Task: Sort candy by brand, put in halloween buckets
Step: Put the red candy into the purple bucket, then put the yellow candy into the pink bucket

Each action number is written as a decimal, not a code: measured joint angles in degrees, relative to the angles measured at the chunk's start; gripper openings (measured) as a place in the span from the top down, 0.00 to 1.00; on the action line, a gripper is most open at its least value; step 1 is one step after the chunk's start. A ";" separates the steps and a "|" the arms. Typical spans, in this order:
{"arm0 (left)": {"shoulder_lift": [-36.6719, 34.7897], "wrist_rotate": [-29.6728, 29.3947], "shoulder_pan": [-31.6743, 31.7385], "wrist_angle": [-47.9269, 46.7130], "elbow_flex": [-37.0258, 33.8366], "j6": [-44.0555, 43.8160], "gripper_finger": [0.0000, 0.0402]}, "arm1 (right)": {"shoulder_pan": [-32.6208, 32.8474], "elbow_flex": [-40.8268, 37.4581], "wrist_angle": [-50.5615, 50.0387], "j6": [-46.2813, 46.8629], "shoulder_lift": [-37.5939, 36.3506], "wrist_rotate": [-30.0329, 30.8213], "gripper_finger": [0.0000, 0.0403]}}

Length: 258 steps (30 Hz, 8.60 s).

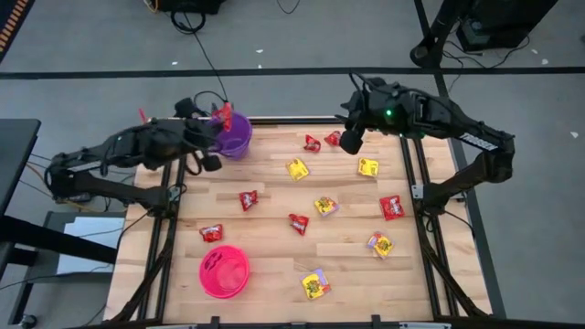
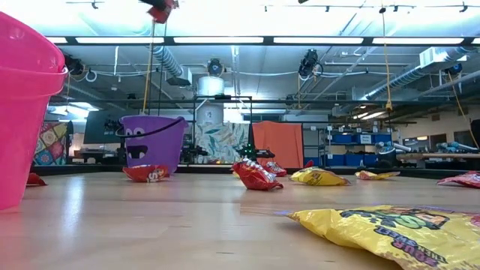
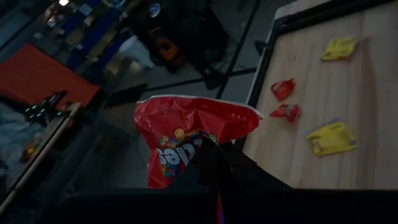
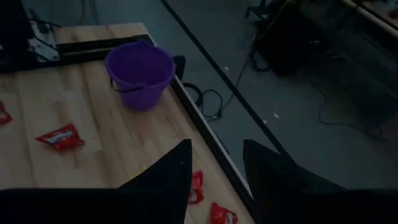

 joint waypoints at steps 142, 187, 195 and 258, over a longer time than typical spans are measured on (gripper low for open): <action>-13.14 41.92 1.72 33.05 -25.96 -26.26 0.54 | -24.26 -28.91 38.33 -8.11 30.16 -31.51 0.61; -13.14 41.99 1.72 33.04 -25.96 -25.15 0.54 | -14.04 -14.77 39.94 -5.02 28.06 -39.80 0.99; -13.37 46.35 1.72 37.66 -25.96 -25.16 0.54 | -13.22 -8.87 52.60 0.06 28.13 -45.90 0.99; -14.17 50.98 1.39 41.26 -25.96 -25.15 0.54 | -17.02 30.17 55.96 16.48 62.39 -65.88 0.67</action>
